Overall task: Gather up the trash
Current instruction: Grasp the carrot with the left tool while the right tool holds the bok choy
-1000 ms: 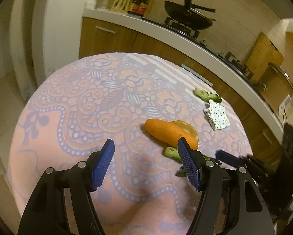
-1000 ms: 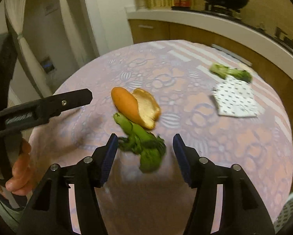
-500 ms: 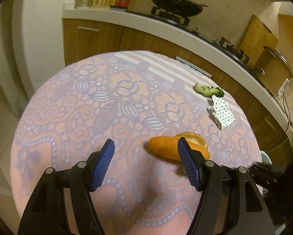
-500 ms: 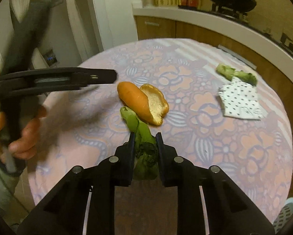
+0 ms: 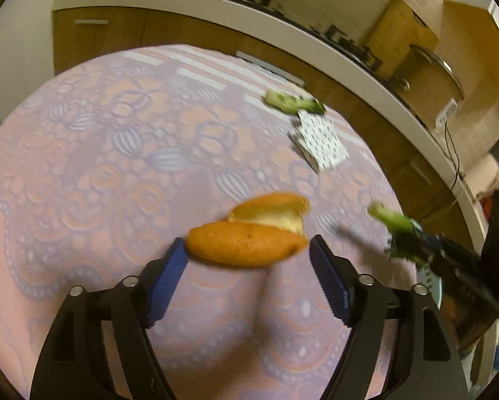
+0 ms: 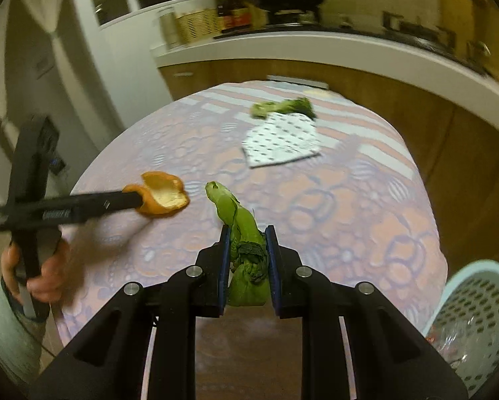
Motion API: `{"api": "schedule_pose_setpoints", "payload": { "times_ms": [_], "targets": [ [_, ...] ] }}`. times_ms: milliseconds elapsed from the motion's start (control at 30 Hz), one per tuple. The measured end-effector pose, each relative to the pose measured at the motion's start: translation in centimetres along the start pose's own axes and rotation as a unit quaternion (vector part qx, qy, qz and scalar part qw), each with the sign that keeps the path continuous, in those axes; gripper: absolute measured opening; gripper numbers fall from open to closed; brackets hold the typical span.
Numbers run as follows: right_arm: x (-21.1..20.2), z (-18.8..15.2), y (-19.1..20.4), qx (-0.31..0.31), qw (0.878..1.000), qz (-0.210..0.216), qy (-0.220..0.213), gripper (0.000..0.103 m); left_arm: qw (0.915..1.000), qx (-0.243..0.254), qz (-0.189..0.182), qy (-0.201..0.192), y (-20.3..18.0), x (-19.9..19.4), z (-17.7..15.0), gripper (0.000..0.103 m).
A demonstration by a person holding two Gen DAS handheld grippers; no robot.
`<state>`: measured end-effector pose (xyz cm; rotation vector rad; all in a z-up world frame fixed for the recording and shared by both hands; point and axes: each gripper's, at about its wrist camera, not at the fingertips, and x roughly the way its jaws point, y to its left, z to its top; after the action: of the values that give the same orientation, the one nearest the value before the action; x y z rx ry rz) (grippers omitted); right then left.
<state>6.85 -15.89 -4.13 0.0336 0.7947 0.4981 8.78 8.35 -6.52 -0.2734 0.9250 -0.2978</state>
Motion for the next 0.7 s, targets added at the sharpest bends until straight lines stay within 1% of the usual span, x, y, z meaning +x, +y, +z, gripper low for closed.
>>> {"api": "schedule_pose_setpoints", "payload": {
  "times_ms": [33, 67, 133, 233, 333, 367, 433, 467, 500, 567, 633, 700],
  "targets": [
    [-0.1, -0.1, -0.5, 0.007, 1.0, 0.001, -0.002, 0.017, 0.9999, 0.007, 0.01, 0.0, -0.4, 0.2, -0.1, 0.076],
    [-0.2, -0.1, -0.7, 0.011, 1.0, 0.002, -0.003, 0.017, 0.9994, 0.021, 0.029, 0.0, -1.0, 0.6, -0.2, 0.077],
    [-0.4, -0.3, -0.9, 0.015, 1.0, 0.005, -0.004, 0.017, 0.998, 0.04, 0.049, -0.002, -1.5, 1.1, -0.1, 0.077],
    [-0.8, -0.4, -1.1, 0.013, 1.0, 0.006, -0.006, 0.017, 0.9937, 0.071, 0.086, -0.012, -2.1, 1.6, 0.3, 0.078],
    [-0.6, -0.4, -1.1, 0.013, 1.0, 0.009, -0.006, 0.017, 0.9912, 0.094, 0.093, -0.011, -2.3, 2.2, 0.9, 0.08],
    [-0.5, -0.3, -1.1, 0.013, 1.0, 0.009, -0.006, 0.017, 0.9904, 0.099, 0.096, -0.009, -2.4, 2.6, 1.3, 0.081],
    [-0.3, -0.2, -1.1, 0.013, 1.0, 0.011, -0.005, 0.017, 0.9903, 0.105, 0.092, -0.003, -2.6, 3.5, 1.8, 0.081],
    [-0.3, -0.2, -1.1, 0.013, 1.0, 0.011, -0.006, 0.017, 0.9892, 0.109, 0.098, -0.007, -2.8, 3.7, 1.9, 0.081],
    [-0.2, -0.2, -1.1, 0.014, 1.0, 0.011, -0.006, 0.017, 0.9876, 0.115, 0.107, -0.007, -3.1, 4.0, 2.0, 0.079],
    [-0.2, -0.2, -1.1, 0.015, 1.0, 0.01, -0.005, 0.017, 0.9858, 0.124, 0.113, -0.01, -3.7, 4.0, 1.9, 0.068],
    [-0.2, -0.2, -1.3, 0.015, 1.0, 0.007, -0.005, 0.018, 0.9862, 0.128, 0.104, -0.007, -4.1, 3.7, 1.5, 0.05],
    [-0.5, -0.2, -1.5, 0.016, 1.0, 0.006, -0.008, 0.017, 0.9867, 0.128, 0.101, 0.0, -4.4, 3.3, 0.9, 0.048]
  ]
}}
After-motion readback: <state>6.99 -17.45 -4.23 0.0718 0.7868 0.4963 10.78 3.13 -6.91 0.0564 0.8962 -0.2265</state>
